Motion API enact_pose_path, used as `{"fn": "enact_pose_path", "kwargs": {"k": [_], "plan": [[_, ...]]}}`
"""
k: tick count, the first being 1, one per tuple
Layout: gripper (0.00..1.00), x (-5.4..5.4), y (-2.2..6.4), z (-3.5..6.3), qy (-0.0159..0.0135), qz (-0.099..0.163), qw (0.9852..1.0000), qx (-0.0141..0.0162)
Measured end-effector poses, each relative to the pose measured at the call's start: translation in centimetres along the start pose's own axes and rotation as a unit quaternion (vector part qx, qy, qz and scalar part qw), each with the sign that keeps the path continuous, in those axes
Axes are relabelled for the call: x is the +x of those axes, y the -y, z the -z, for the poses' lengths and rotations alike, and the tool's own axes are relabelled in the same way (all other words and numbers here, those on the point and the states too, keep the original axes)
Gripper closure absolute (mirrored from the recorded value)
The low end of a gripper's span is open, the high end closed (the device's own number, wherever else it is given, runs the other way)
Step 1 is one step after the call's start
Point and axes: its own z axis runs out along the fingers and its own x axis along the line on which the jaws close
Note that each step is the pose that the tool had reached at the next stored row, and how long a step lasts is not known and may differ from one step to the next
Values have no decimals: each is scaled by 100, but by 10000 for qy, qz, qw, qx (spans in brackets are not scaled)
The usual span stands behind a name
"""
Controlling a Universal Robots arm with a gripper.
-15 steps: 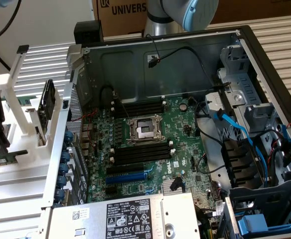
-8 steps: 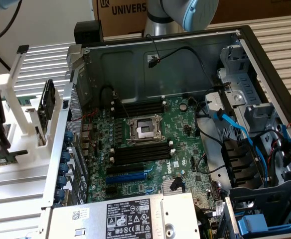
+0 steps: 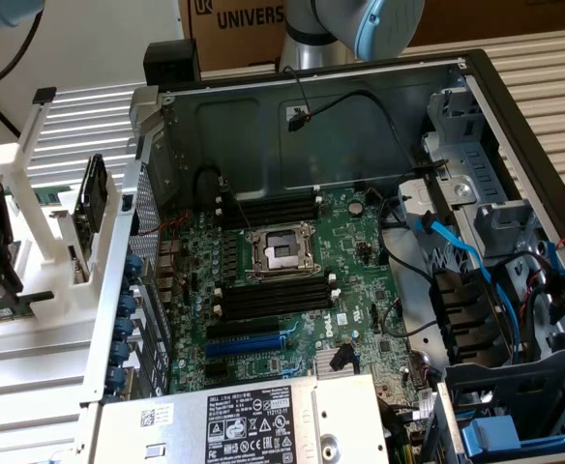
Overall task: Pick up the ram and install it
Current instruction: 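Pick up the ram and move it above insertion slot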
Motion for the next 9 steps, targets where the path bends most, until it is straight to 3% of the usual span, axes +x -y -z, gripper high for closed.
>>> {"fn": "enact_pose_path", "kwargs": {"k": [9], "plan": [[75,-23,-1,-61,0,0,10000,0]]}}
